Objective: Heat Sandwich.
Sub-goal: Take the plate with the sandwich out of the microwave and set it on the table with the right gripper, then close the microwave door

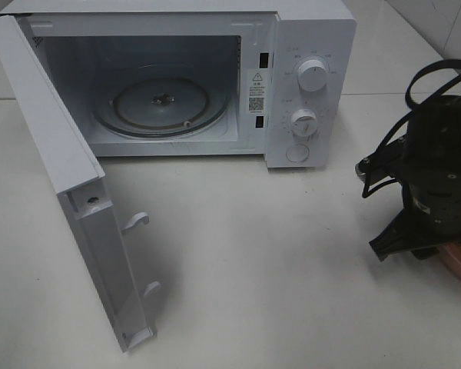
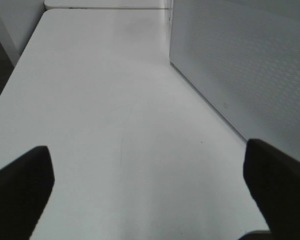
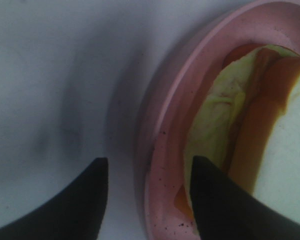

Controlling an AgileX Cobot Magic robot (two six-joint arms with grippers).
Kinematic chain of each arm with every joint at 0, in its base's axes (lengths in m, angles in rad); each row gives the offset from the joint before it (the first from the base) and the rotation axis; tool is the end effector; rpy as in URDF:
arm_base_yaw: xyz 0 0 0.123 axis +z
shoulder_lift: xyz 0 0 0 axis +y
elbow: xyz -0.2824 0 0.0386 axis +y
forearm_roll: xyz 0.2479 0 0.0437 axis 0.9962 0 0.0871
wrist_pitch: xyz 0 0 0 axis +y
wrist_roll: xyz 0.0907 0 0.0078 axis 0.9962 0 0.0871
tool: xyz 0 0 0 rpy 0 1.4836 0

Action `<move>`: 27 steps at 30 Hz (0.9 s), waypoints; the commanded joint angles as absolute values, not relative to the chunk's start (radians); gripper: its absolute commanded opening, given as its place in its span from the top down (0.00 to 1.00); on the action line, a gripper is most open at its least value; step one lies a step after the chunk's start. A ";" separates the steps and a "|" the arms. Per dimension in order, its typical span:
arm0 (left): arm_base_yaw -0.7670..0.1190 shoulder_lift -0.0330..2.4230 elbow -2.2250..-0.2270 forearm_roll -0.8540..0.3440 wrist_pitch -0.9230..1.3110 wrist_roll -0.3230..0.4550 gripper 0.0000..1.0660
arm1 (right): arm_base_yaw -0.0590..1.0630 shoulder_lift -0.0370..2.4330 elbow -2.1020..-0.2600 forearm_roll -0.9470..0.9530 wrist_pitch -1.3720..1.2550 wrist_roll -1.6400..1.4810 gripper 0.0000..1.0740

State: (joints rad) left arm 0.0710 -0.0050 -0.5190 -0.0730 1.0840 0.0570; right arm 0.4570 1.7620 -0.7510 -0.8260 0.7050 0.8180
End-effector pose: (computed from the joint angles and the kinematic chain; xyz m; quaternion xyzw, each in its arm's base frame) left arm -0.0085 -0.0065 0.2807 -0.0037 0.8525 -0.0030 0.5227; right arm 0.2615 0.0802 0.1267 -0.1436 0.9569 -0.2176 0.1281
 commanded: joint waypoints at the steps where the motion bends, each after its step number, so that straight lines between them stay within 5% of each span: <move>1: 0.075 -0.010 -0.518 -0.073 1.071 0.055 0.08 | 0.456 1.720 -0.749 -0.778 0.698 0.758 0.46; 8: 0.075 -0.010 -0.518 -0.073 1.071 0.055 0.08 | 0.456 1.564 -0.749 -0.682 0.691 0.658 0.30; 27: 0.075 -0.010 -0.518 -0.073 1.071 0.055 0.08 | 0.456 1.152 -0.748 -0.361 0.726 0.368 0.29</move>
